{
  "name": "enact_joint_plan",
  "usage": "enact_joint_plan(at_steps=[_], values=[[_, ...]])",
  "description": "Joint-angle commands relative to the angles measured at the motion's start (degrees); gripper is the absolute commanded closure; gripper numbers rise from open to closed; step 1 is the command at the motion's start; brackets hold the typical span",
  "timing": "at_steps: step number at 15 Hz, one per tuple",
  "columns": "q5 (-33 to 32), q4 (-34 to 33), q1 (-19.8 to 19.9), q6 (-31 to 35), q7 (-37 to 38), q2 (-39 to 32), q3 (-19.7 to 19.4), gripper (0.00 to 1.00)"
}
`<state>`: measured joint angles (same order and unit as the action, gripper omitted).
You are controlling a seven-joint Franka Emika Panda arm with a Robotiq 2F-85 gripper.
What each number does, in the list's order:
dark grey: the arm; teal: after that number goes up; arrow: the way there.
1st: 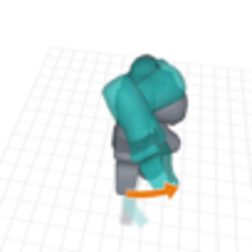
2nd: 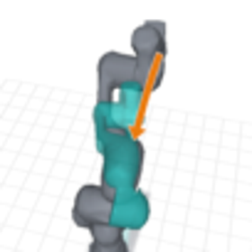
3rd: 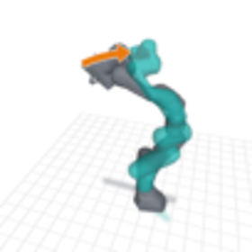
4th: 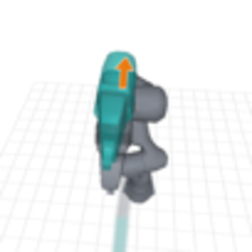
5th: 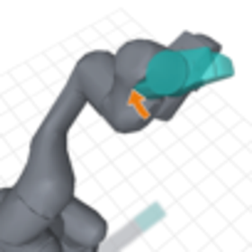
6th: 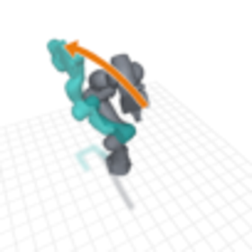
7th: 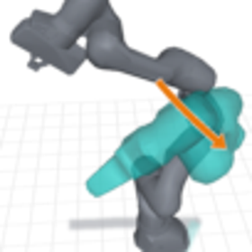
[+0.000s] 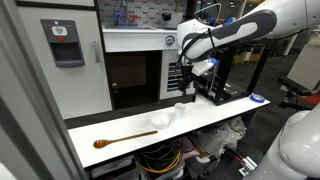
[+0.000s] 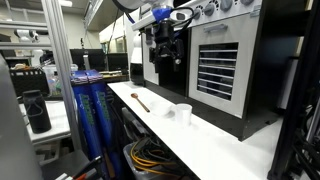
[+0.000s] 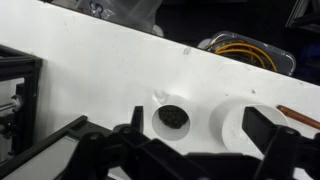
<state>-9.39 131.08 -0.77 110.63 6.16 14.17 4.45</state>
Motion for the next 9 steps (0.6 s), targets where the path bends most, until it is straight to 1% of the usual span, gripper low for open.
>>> enact_joint_plan(at_steps=[1, 4, 6, 9], values=[[-1.5, 7.5, 1.4, 10.0, -9.9, 4.6, -5.0, 0.00], [0.5, 11.4, 1.3, 16.7, -21.2, 6.4, -9.5, 0.00], [2.3, 13.6, 0.5, 19.7, -29.8, 7.4, -12.2, 0.00], [3.7, 16.0, -0.5, 22.8, -41.5, 7.6, -15.0, 0.00]])
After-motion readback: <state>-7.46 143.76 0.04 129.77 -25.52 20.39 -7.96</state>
